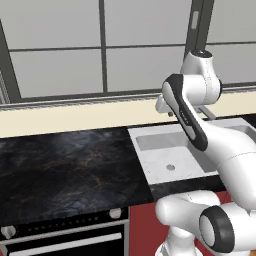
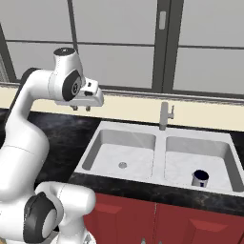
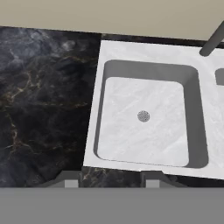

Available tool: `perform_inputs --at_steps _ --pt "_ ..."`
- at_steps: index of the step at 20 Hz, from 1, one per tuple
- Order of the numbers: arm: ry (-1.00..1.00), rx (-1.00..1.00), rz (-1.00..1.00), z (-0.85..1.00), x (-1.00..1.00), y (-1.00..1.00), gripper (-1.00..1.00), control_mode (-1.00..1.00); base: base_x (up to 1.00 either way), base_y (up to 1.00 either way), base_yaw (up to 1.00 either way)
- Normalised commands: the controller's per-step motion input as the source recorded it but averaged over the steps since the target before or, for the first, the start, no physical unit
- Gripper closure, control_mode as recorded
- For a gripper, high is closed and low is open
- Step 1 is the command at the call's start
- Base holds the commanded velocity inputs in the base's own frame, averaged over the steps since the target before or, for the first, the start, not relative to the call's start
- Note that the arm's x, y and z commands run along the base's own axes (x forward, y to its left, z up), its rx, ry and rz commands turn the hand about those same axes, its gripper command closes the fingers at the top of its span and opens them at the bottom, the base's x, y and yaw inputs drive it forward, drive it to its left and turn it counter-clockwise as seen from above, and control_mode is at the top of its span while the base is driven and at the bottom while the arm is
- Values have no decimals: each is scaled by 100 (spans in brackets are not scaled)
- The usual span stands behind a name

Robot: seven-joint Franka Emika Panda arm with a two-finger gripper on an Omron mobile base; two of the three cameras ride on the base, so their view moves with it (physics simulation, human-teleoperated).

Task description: Move any existing items from the left basin to the right basin for drying. Then move the glass cup from the counter to the left basin of the sink for washing.

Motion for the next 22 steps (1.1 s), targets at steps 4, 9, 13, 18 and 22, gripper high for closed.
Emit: perform_inputs --at_steps 4,9,13,18,22 --pt "0 0 0 0 0 0 -100 100 -2 -1 0" --pt "0 0 0 0 0 0 -100 100 -14 -17 1" --pt "0 0 0 0 0 0 -100 100 -20 -34 1" --pt "0 0 0 0 0 0 -100 100 -18 -62 4" --pt "0 0 0 0 0 0 -100 100 -18 -63 5"
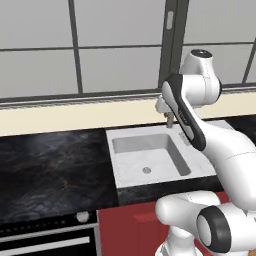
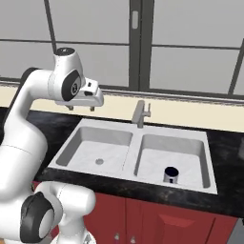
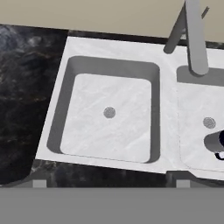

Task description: Move any existing items from the left basin to the right basin for drying. Then move the glass cup from the counter to the left basin of the sink for washing.

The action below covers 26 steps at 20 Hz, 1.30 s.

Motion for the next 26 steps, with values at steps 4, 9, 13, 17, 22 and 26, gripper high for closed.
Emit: perform_inputs --at_steps 4,9,13,17,22,26 --pt "0 0 0 0 0 0 -100 100 -13 -55 3" --pt "0 0 0 0 0 0 -100 100 -8 -49 2" --pt "0 0 0 0 0 0 -100 100 -1 -46 1" --pt "0 0 0 0 0 0 -100 100 0 -31 0" --pt "0 0 0 0 0 0 -100 100 0 -22 0" --pt "0 0 0 0 0 0 -100 100 9 -20 0"
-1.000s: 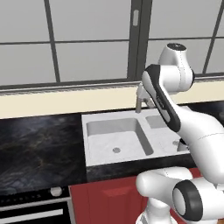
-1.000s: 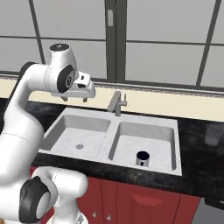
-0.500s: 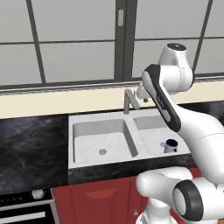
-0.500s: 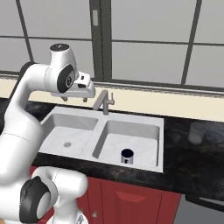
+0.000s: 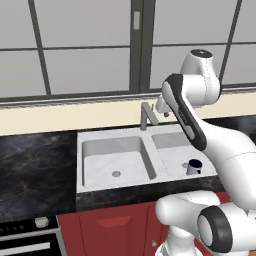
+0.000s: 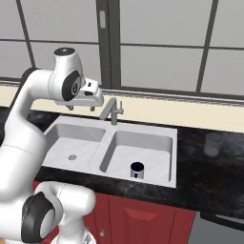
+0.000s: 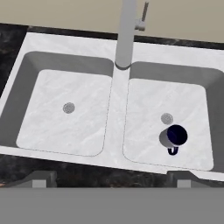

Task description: Move any existing items from the left basin to the right basin for drying. Then move the glass cup from the counter to the left basin of the sink for washing.

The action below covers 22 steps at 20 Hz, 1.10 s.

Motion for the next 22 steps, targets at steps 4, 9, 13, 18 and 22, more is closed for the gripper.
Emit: perform_inputs --at_steps 4,9,13,18,22 --pt "0 0 0 0 0 0 -100 100 27 -25 0" --pt "0 0 0 0 0 0 -100 100 35 -30 0" --pt "0 0 0 0 0 0 -100 100 38 -30 0" --pt "0 0 0 0 0 0 -100 100 35 -30 0" --pt "0 0 0 0 0 0 -100 100 34 -44 1"
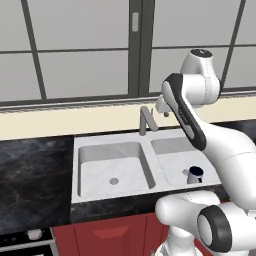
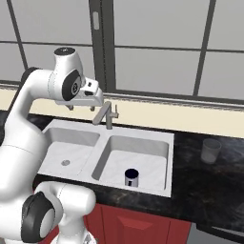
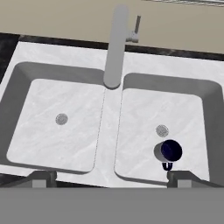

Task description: Move any existing items from the left basin to the right basin for drying. Then move the glass cup from the counter to the left basin of the sink for washing.

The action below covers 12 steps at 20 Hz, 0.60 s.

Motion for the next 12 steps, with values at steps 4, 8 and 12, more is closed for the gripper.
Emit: perform_inputs --at_steps 4,8,12 --pt "0 0 0 0 0 0 -100 100 28 -40 1" --pt "0 0 0 0 0 0 -100 -100 0 -1 0" --pt "0 0 0 3 0 -39 -100 -100 0 0 0"
